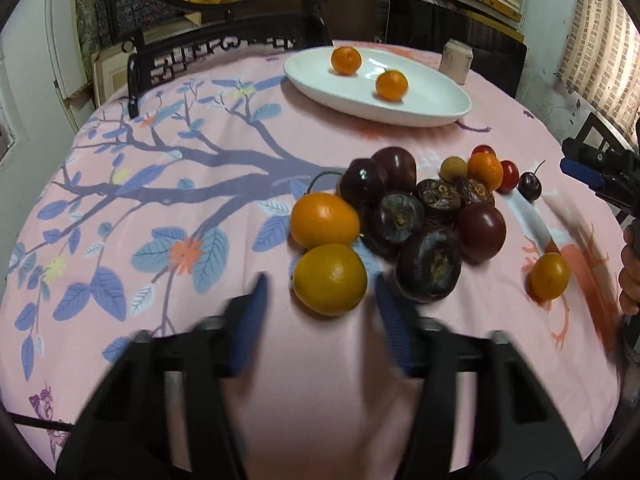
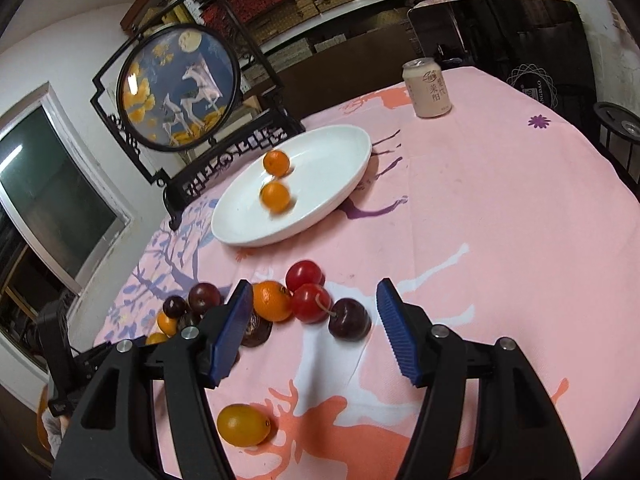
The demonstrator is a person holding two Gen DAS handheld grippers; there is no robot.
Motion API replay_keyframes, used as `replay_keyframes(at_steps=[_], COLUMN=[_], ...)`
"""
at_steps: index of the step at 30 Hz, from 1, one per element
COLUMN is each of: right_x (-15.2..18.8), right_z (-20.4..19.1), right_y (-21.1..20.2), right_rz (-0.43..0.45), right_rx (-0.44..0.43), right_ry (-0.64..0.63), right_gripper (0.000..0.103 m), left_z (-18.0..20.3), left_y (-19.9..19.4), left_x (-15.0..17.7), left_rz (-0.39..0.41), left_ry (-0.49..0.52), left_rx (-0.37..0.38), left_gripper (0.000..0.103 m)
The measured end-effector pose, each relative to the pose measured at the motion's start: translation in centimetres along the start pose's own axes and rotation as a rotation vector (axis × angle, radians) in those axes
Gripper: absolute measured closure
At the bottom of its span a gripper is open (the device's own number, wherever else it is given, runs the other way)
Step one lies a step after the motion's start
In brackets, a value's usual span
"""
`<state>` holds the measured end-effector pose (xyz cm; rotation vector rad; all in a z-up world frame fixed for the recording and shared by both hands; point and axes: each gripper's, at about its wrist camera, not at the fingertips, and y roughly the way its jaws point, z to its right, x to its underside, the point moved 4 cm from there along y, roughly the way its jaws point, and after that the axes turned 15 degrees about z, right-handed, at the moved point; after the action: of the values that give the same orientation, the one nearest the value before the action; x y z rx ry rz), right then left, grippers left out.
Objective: Organize fruits
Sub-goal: 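Carry both oranges onto the white plate and open both grippers, then grasp a yellow fruit with the left gripper while the right gripper grasps a dark cherry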
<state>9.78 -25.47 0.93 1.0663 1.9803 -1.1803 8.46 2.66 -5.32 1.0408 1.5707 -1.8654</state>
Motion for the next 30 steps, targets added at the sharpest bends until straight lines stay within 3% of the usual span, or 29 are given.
replay_keyframes(at_steps=[7,15,21,23,30], right_x=[1.7,2.3,2.9,2.9,1.3], right_z=[-0.2,0.6,1.4,1.3,1.1], right_y=[1.4,2.3,3.8,3.8,2.2], right_rz=[-0.09,-0.127,-0.165,-0.157,-0.074], right_rx=[-0.004,0.023,0.051,0.057,0.022], right_ry=[0.003,0.02,0.026,0.005,0.051], right_gripper=[0.039,0.04,0.059,0.075,0.075], left_z=[0.3,0.2,0.5,0.6,1.2], left_y=[0.1,-0.1,0.1,0.1,-1.3], left_x=[0.0,-0.2,-0.1,-0.1,-2.7], left_rz=[0.002,0.016,0.005,0.007,0.074], left_ry=[0.018,0.012,0.021,0.03,0.018], left_rx=[-0.002,0.0,0.005,0.005,0.032], left_gripper=[0.063,0.063,0.063,0.063,0.063])
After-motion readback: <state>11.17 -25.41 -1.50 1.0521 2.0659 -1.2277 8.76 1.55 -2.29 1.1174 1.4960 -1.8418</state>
